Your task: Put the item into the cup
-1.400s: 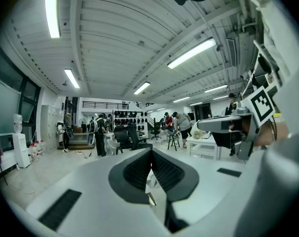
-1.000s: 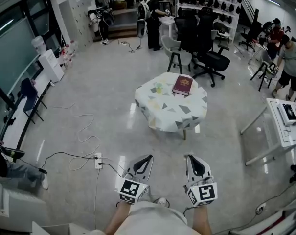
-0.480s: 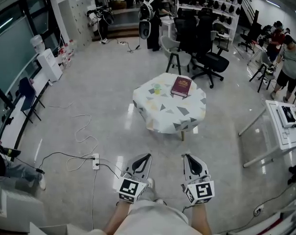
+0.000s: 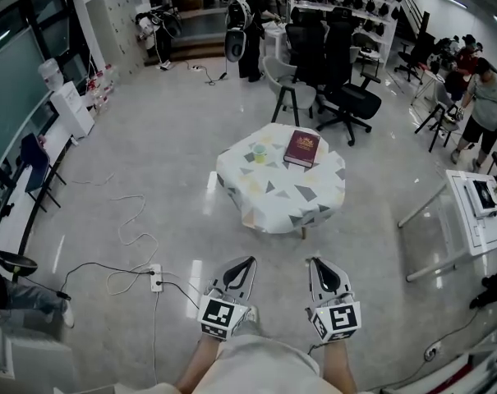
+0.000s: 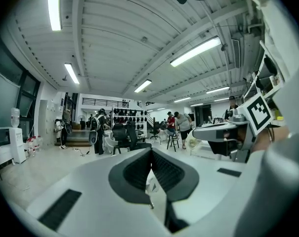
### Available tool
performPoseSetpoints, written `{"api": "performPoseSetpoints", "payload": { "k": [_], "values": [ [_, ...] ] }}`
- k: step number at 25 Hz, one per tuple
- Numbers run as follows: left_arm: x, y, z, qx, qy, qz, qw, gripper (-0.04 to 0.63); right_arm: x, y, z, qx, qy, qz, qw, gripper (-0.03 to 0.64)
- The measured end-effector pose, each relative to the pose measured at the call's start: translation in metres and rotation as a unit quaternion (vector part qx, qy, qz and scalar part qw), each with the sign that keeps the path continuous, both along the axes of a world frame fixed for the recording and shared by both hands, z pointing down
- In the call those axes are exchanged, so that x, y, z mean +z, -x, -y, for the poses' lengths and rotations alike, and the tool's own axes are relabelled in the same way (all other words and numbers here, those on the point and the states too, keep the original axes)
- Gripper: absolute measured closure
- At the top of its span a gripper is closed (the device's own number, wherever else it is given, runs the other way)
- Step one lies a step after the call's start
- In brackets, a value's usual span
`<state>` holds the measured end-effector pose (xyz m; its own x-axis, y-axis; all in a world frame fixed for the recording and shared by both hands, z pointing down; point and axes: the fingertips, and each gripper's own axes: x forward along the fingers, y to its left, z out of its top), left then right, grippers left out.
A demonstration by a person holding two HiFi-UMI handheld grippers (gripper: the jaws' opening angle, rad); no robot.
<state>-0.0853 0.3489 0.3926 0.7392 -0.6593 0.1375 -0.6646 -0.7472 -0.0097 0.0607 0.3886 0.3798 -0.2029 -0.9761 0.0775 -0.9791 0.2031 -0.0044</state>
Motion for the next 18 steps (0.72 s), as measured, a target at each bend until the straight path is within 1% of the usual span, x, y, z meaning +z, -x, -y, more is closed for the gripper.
{"api": "performPoseSetpoints", "payload": {
  "k": [8,18],
  "values": [
    [0.002,0.002,0.059,0.013,0.004,-0.001,0.9999,0.583,0.003,0.005,0.057,0.009,0.006,-0.004,1.000,0.614],
    [0.010,0.016,0.112,0.035,0.010,-0.005,0.9993,0.584,-0.002,0.023,0.104,0.027,0.011,-0.019,0.999,0.614]
  ]
}}
